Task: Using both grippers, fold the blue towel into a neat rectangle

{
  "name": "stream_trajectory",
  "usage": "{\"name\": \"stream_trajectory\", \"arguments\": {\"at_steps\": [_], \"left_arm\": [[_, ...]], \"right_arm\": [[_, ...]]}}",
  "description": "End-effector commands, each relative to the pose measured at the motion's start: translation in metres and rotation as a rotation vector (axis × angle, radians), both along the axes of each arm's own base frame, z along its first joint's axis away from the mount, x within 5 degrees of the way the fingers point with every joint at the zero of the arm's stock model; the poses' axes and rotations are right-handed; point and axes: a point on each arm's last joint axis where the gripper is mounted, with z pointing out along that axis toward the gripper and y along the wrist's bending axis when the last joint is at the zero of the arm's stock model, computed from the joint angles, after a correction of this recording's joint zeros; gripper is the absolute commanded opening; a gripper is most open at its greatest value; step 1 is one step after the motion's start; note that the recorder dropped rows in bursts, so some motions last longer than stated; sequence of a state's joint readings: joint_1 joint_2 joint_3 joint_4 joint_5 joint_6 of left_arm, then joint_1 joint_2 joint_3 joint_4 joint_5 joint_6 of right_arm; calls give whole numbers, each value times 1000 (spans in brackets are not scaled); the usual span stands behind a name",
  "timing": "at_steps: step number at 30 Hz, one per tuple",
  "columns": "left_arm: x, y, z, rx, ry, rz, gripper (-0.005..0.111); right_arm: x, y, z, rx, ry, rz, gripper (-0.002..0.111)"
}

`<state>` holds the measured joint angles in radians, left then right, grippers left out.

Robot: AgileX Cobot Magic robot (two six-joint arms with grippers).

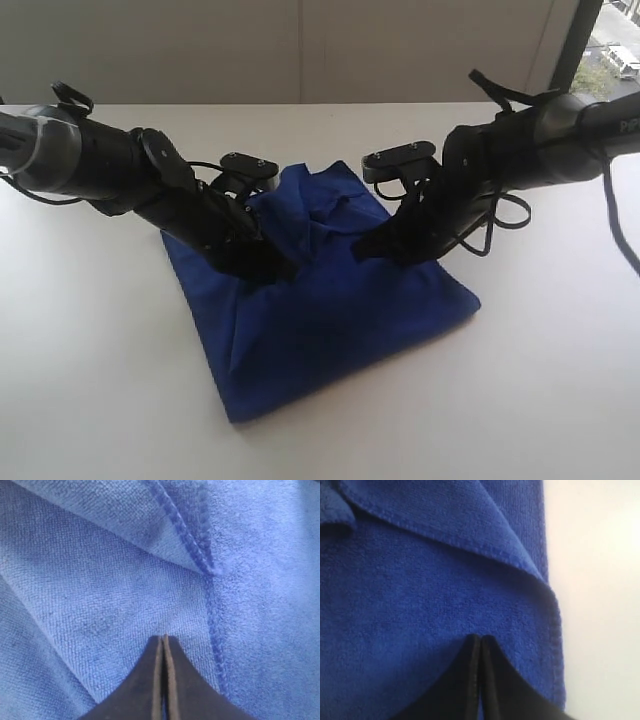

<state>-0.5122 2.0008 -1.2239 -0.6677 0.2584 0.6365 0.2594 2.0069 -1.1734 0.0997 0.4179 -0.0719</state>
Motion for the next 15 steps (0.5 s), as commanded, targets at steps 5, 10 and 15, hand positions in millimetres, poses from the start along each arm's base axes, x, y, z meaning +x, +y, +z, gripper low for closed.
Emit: {"name": "stream_trajectory", "arguments": {"at_steps": [5,10,15], "left_arm": [[8,9,-6,52,-60,-52,0],[16,13,-1,30,-66,-10,0],[15,13,-1,18,-37,12,0]], "right_arm": [[-31,-8,0,15,82,-90,0],[-40,-8,6,34,77,-114,0],[-39,-3,9,64,44,-126,0]]}}
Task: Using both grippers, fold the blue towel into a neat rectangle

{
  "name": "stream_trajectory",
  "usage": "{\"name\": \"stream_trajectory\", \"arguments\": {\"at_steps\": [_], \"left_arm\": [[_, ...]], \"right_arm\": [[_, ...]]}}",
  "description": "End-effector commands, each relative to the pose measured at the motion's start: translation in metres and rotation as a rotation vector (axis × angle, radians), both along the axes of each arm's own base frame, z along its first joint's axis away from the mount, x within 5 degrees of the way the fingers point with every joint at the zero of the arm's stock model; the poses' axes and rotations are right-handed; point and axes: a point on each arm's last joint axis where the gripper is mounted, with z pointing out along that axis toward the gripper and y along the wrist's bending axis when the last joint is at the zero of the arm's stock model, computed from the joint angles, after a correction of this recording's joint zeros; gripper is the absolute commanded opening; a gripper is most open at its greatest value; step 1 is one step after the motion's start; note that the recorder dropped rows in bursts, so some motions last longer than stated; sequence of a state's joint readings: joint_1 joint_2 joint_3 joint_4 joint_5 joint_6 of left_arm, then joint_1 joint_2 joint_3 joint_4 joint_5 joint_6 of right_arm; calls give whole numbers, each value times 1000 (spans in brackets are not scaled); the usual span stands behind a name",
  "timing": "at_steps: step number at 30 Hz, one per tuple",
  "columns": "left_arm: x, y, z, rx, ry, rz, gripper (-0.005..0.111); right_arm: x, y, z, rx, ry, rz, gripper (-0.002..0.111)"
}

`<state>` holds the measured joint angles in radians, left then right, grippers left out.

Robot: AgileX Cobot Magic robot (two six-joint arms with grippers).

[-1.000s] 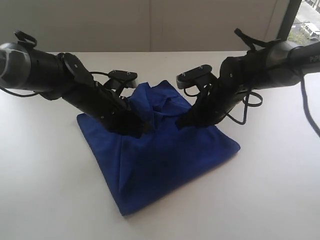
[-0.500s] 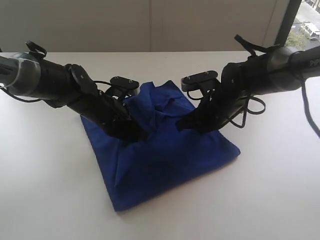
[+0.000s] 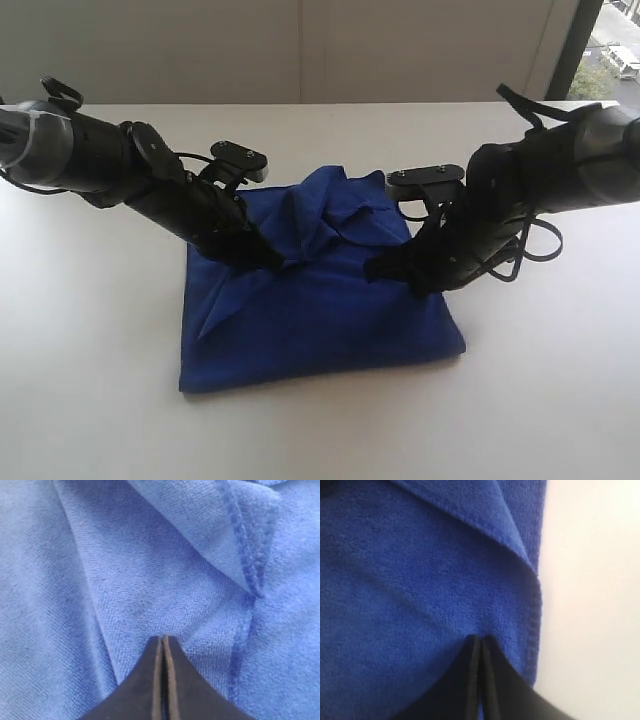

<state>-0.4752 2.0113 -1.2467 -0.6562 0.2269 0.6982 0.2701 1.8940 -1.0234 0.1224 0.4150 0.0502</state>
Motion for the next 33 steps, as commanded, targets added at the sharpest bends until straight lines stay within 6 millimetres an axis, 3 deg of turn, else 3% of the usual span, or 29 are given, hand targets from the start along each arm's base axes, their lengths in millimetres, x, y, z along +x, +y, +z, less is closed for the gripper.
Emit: {"name": "stream_trajectory", "arguments": {"at_steps": [1,4,9,12,14,24,33], "left_arm": [[-2,2,-2,-7,50,15,0],[-6,1,7,-32,80,6,0],[-11,2,40,-97,49,44,0],[-14,3,57,-127,28,63,0],[-14,3,58,-127,30,60,0],[-7,4,14,-69,90,104,0],[-2,4,-22,-39,145,166,0]], "right_arm": [[-1,3,3,18,-29,-12,0],[3,3,11,24,-82,-1,0],[13,6,32,9,-188,78,0],[17,7,35,13,-210,78,0],[19,7,32,12,-217,77,0],[24,8,-5,-7,-154,75,0],[23,8,-10,-14,-129,79,0]]}}
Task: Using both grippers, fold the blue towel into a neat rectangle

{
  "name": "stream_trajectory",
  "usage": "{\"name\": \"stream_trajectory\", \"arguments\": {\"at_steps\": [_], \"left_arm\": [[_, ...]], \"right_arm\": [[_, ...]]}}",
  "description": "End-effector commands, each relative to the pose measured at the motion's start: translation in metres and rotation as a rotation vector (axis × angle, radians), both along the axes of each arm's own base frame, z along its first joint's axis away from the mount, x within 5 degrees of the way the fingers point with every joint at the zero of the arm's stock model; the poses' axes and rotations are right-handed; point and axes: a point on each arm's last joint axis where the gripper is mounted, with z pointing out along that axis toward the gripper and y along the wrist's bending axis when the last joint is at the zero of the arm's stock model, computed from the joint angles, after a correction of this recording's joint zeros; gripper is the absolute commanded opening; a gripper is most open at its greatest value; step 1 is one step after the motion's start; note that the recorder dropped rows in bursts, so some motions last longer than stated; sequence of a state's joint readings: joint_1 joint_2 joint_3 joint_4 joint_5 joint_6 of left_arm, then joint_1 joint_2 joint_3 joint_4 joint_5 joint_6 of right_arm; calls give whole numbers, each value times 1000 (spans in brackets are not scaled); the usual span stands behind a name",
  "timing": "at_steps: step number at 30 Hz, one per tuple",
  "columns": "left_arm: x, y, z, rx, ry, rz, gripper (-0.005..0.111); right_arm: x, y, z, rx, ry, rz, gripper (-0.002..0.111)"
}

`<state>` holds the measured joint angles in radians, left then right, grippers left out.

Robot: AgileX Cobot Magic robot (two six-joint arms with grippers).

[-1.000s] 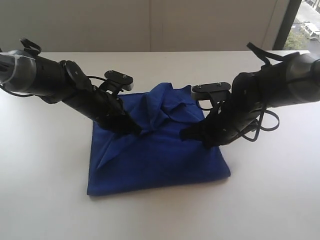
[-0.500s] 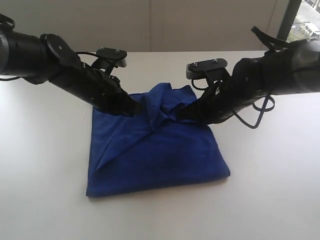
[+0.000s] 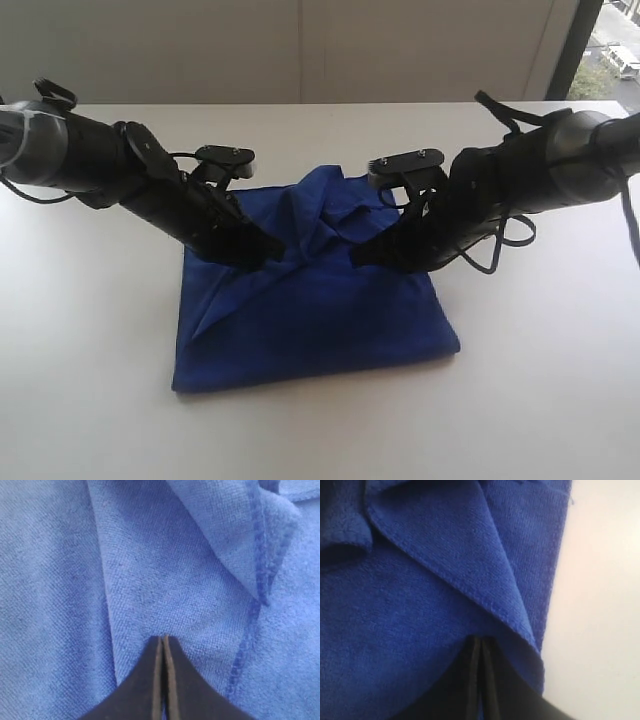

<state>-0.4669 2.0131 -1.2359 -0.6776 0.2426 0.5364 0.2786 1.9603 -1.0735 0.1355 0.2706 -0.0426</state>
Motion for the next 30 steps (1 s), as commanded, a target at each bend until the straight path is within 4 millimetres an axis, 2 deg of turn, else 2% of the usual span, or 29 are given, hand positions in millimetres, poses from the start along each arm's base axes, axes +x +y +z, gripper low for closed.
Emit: {"name": "stream_trajectory", "arguments": {"at_steps": [1,6,10,14,23,26,30], "left_arm": [[1,1,-19,21,34,18,0],[8,-4,-15,9,12,10,0],[13,-10,-7,-6,-13,1,0],[8,-19,-7,-6,-20,-19,0],[10,-25,-4,-10,-73,0,0],[10,-28,5,-26,-74,-17,0],[12,-31,33,-65,-126,-27,0]], "right_arm": [[-1,-1,-3,-13,15,13,0],[-2,-5,-4,-42,37,12,0],[-1,-21,-6,-75,73,-41,0],[1,-36,-6,-83,84,-73,0],[-1,-37,-6,-92,112,-73,0],[0,-36,4,-82,72,-74,0],[0,-36,27,-63,-3,-76,0]]}}
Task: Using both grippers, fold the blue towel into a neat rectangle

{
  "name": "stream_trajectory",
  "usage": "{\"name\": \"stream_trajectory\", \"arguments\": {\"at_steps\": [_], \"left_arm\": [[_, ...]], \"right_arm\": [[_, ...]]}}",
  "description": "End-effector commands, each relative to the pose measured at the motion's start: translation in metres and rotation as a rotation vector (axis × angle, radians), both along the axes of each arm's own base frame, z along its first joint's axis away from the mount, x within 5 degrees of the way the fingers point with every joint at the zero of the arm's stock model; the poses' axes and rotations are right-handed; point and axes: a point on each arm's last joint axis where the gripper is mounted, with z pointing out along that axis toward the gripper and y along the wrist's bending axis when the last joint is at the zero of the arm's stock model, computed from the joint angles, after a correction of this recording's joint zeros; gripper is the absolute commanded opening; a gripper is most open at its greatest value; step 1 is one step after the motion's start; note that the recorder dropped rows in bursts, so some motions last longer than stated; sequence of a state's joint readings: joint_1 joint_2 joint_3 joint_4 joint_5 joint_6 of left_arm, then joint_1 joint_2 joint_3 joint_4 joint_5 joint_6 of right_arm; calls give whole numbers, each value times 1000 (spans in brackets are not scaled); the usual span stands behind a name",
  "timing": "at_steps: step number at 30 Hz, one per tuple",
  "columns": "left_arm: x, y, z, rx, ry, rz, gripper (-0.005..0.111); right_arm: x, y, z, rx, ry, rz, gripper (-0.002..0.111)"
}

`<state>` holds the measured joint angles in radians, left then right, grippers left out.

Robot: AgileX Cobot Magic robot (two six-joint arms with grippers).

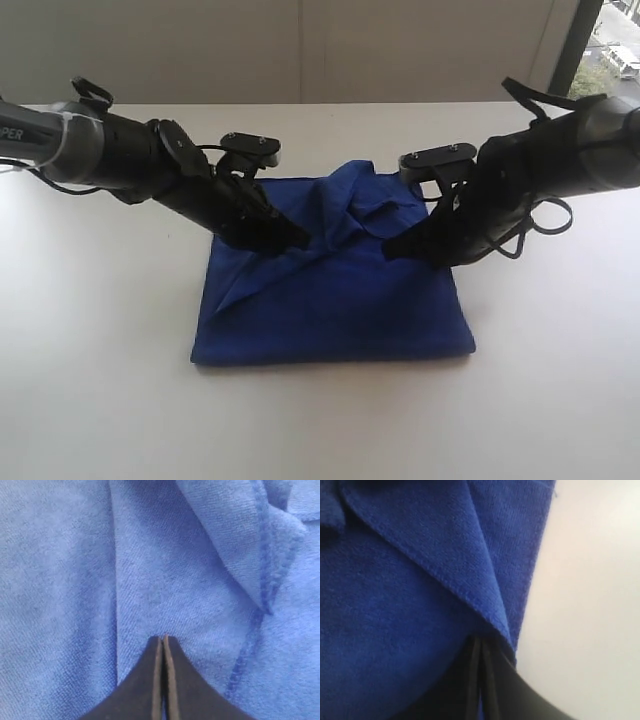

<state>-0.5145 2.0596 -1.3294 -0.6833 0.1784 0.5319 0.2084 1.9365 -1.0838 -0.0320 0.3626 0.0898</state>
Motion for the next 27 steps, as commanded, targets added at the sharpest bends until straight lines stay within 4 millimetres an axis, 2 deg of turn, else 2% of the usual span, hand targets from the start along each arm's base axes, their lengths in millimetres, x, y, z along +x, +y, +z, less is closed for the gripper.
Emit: {"name": "stream_trajectory", "arguments": {"at_steps": [1,5,7,10,18,21,25,27], "left_arm": [[-1,-6,34,-49,-47,-25,0],[-4,-9,55,-90,-45,-51,0],[-4,-11,58,-115,-30,-47,0],[-5,-15,59,-141,-18,-30,0],[-9,-28,53,-147,-38,-22,1],[-9,-35,43,-136,-47,-14,13],[-9,-41,27,-116,-35,-13,36],[-8,-42,20,-111,-28,0,43]], "right_arm": [[-3,-5,27,8,-72,-7,0],[-3,-5,43,19,-126,-7,0],[-3,-5,43,21,-134,-7,0],[-1,-4,46,56,-123,-57,0],[17,-1,84,56,-106,-51,0],[16,-1,85,51,-86,-51,0],[14,-1,80,44,-54,-52,0],[15,-1,79,44,-52,-52,0]]}}
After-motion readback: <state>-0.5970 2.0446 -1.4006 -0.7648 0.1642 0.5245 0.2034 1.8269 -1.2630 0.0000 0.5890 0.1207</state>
